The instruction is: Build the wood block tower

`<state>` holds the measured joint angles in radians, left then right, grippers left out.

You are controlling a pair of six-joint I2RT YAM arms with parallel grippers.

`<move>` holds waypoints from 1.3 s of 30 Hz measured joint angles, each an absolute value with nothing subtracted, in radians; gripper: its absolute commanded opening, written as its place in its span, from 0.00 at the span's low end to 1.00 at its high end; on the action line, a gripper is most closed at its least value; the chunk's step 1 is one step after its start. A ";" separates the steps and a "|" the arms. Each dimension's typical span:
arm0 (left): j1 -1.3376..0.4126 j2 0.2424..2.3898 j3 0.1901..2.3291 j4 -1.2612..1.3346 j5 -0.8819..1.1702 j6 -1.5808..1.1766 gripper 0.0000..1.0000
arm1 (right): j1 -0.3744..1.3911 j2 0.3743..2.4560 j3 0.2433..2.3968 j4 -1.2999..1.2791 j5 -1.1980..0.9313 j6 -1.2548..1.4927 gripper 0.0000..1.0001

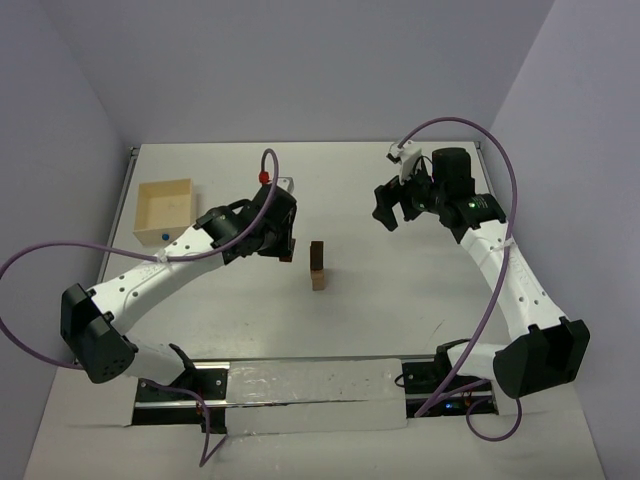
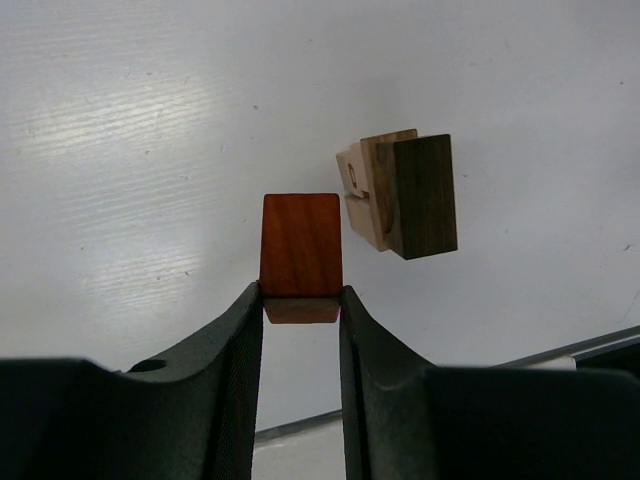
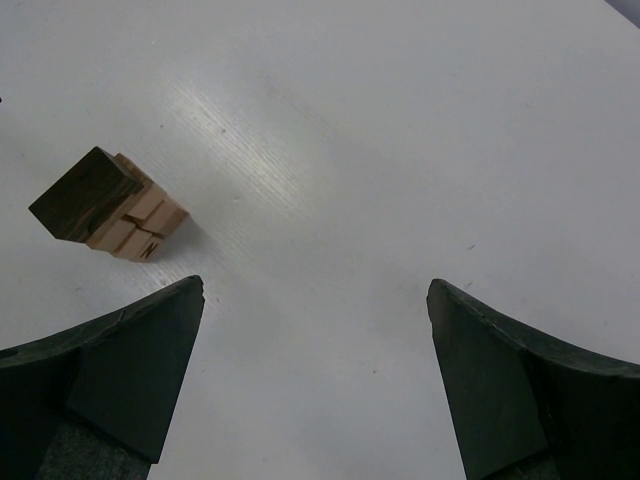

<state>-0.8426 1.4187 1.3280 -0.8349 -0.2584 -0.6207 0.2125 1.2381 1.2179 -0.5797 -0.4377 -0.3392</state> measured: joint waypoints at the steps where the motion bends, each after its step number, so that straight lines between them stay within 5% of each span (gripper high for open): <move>1: -0.850 1.420 1.333 -0.835 -0.262 -0.625 0.00 | 0.211 1.238 1.218 -0.580 -0.438 -0.341 1.00; 39: -0.970 1.628 1.482 -0.835 -0.337 -0.652 0.00 | 0.171 1.187 1.158 -0.568 -0.470 -0.336 1.00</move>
